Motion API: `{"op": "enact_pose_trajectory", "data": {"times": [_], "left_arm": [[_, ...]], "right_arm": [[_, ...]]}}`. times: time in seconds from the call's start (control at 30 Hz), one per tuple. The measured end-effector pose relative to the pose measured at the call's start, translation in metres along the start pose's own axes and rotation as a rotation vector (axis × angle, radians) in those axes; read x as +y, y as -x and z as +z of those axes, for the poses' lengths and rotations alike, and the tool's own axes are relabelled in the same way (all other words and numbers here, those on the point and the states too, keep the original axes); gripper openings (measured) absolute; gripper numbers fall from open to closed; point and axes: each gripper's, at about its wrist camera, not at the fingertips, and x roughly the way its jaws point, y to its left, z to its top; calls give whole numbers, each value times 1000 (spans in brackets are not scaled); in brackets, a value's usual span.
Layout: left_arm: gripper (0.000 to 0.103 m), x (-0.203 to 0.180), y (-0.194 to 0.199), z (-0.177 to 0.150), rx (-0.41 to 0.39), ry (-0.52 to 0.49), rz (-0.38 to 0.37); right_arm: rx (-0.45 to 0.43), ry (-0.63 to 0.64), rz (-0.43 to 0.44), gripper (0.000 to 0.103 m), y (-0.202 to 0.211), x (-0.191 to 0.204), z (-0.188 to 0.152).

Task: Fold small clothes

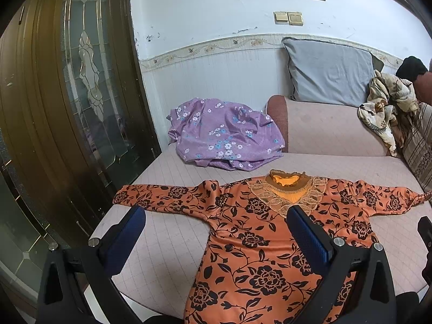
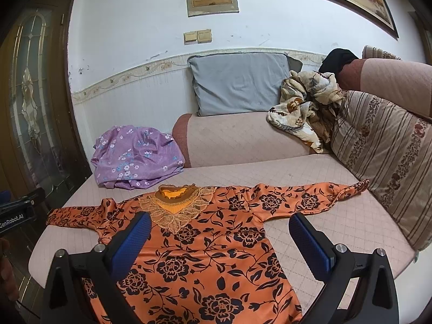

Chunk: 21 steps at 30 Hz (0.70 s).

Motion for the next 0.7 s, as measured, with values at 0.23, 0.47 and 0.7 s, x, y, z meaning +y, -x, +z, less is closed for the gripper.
{"op": "enact_pose_trajectory", "data": {"times": [0.23, 0.47, 0.7], "left_arm": [[103, -2, 1, 0, -1, -7, 0], [103, -4, 7, -1, -2, -13, 7], [103, -2, 14, -1, -3, -17, 29]], "right_arm": [[3, -5, 3, 103, 0, -1, -2], [0, -20, 9, 103, 1, -4, -2], [14, -35, 32, 103, 1, -6, -4]]}}
